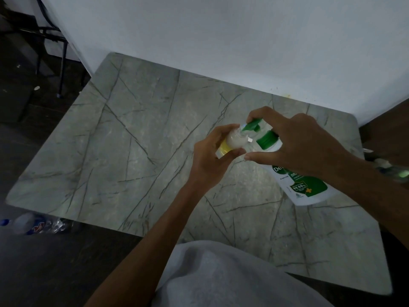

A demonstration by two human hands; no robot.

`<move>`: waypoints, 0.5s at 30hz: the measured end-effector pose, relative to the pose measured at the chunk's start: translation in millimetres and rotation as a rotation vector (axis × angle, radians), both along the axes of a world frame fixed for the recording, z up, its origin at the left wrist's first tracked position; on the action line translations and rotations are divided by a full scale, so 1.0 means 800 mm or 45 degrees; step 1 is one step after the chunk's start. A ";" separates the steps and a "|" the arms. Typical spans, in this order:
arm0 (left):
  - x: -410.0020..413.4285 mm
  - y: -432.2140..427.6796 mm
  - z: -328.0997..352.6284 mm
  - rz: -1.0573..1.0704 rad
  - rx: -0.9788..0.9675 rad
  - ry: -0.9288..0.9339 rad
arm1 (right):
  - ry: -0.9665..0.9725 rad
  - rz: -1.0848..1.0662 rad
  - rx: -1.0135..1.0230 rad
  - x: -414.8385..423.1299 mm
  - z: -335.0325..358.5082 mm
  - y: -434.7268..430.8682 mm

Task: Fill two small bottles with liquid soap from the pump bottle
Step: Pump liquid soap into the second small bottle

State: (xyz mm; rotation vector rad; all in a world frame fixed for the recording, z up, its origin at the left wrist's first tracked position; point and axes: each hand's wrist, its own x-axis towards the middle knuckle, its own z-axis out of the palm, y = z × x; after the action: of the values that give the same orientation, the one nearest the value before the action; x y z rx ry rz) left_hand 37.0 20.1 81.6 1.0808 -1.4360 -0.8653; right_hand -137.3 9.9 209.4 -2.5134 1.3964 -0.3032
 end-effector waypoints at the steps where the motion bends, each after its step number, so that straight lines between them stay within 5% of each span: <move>1: 0.001 0.000 0.001 -0.002 -0.003 0.002 | -0.009 0.000 -0.004 0.000 0.000 0.001; 8: 0.000 0.001 0.006 -0.024 -0.052 0.027 | -0.218 -0.041 -0.029 0.002 -0.005 0.003; 15: 0.003 -0.002 0.002 -0.033 0.000 0.019 | -0.068 -0.017 -0.017 0.002 -0.002 0.002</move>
State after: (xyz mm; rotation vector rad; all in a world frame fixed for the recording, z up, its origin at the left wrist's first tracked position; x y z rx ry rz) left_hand 39.3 18.3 83.4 1.0553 -1.4406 -0.8901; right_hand -135.8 11.6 207.9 -2.4884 1.3961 -0.3802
